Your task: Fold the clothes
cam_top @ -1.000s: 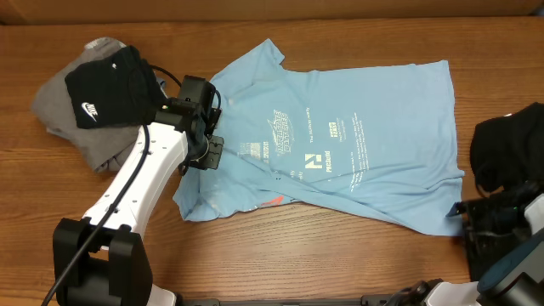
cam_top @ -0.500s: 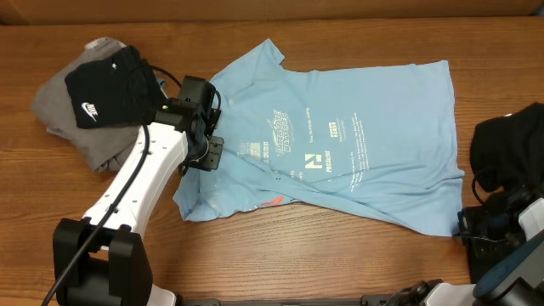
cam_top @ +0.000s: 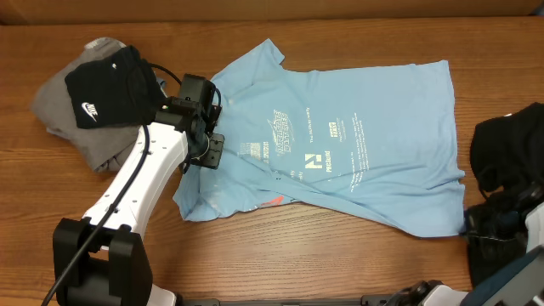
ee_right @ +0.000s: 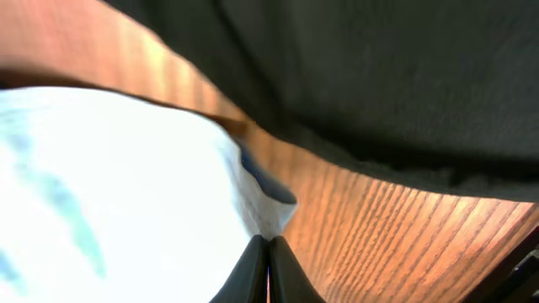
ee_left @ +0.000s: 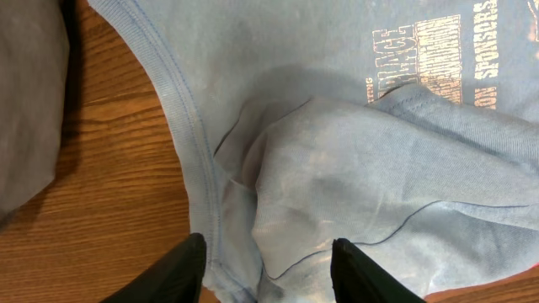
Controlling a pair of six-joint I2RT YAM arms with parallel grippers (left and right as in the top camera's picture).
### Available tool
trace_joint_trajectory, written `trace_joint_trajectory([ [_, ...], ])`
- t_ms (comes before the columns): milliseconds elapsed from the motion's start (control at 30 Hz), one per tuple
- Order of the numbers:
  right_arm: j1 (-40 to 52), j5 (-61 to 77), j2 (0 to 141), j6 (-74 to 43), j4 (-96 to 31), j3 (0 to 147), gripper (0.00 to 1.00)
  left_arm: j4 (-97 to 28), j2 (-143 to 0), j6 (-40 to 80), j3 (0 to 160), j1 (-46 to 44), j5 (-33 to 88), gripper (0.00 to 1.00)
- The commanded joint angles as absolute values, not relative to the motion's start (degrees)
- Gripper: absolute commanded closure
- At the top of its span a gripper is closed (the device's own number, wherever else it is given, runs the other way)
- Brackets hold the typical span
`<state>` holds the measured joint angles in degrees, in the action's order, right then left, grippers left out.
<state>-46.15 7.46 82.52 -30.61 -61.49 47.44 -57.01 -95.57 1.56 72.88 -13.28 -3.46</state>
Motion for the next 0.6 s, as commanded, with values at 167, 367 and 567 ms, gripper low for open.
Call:
trace_joint_trajectory([
  [167,-46.4,9.1,78.2,-30.0,-61.5,50.0,0.96,-52.2,-95.4,1.5,70.0,-13.0,-3.1,0.28],
  [367,-46.4,13.9,78.1,-28.4,-58.4,50.0,0.96,-45.0,-95.4,1.5,63.7,-13.0,-3.1,0.21],
  [567,-46.3,16.2,78.2,-28.3,-57.5,50.0,0.96,-40.2,-97.2,1.5,59.7,-13.0,-1.4,0.25],
])
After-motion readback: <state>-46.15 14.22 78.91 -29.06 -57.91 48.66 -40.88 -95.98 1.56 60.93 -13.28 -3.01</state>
